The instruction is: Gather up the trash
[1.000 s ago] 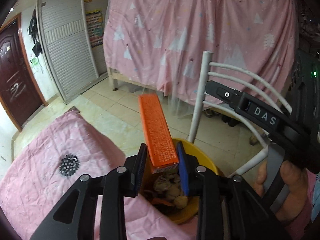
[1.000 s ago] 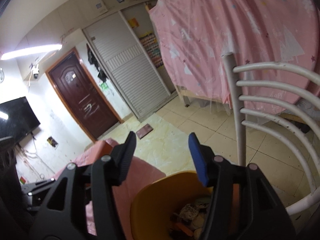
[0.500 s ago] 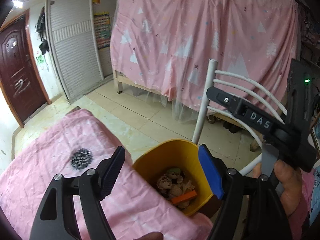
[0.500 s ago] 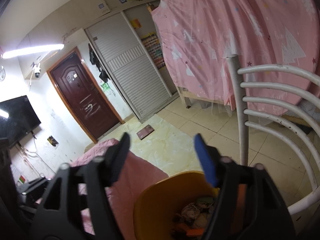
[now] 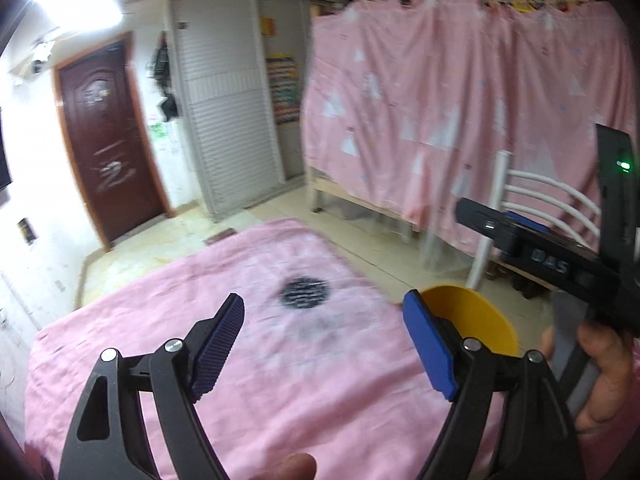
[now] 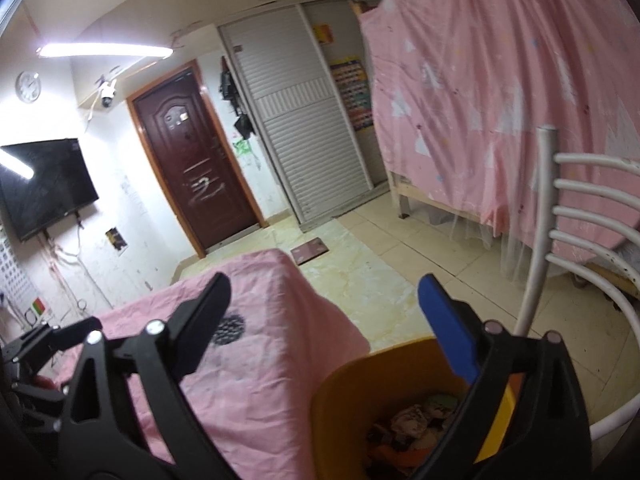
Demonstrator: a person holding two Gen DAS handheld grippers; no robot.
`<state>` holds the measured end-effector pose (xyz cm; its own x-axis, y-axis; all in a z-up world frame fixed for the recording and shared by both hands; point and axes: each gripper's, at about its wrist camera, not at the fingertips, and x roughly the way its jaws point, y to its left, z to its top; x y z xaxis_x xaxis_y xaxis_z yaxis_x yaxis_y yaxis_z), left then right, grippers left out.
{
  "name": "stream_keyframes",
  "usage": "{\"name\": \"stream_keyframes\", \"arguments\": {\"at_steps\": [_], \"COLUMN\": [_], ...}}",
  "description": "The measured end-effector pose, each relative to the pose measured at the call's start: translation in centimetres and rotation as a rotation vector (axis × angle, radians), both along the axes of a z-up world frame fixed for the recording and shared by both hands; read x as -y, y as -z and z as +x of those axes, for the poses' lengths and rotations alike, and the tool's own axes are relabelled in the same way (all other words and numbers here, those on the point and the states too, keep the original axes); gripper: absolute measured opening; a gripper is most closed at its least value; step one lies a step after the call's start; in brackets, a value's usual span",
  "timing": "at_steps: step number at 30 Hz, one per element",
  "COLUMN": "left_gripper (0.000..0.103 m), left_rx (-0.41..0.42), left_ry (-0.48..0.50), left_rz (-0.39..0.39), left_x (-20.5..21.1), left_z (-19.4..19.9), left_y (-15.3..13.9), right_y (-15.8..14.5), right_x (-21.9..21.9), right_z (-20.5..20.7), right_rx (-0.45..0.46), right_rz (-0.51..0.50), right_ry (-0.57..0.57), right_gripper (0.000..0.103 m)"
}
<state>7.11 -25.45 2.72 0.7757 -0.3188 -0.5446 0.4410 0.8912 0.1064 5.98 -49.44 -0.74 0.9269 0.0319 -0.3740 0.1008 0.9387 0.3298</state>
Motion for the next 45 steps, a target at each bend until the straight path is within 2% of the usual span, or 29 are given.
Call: {"name": "stream_keyframes", "arguments": {"at_steps": [4, 11, 21, 30, 37, 45], "left_gripper": [0.075, 0.075, 0.075, 0.075, 0.075, 0.075], "left_rx": [0.024, 0.024, 0.024, -0.006, -0.047, -0.056], "left_ry": [-0.122, -0.295, -0.439, -0.514, -0.534, -0.531], "left_rz": [-0.02, -0.05, -0.063, -0.089, -0.104, -0.109], "left_x": [-3.6, -9.8, -16.5, -20.2, -21.1, -21.4], "left_z": [0.6, 1.9, 2.0, 2.3, 2.8, 2.8], "left_y": [-0.1, 0.3, 1.2, 2.6, 4.2, 4.7], "right_y": [-0.1, 0.1, 0.7, 0.9, 1.0, 1.2], "right_x": [-3.5, -8.7, -15.4, -18.8, -18.6, -18.3], "right_z": [0.6, 1.3, 2.1, 2.2, 2.6, 2.8], "right_rx": [0.0, -0.018, -0.028, -0.02, -0.033, -0.038], "right_rz": [-0.072, -0.117, -0.144, -0.182, -0.169, -0.157], "right_ry": [-0.044, -0.14, -0.299, -0.382, -0.385, -0.381], "right_gripper": [0.097, 0.097, 0.097, 0.097, 0.097, 0.097]}}
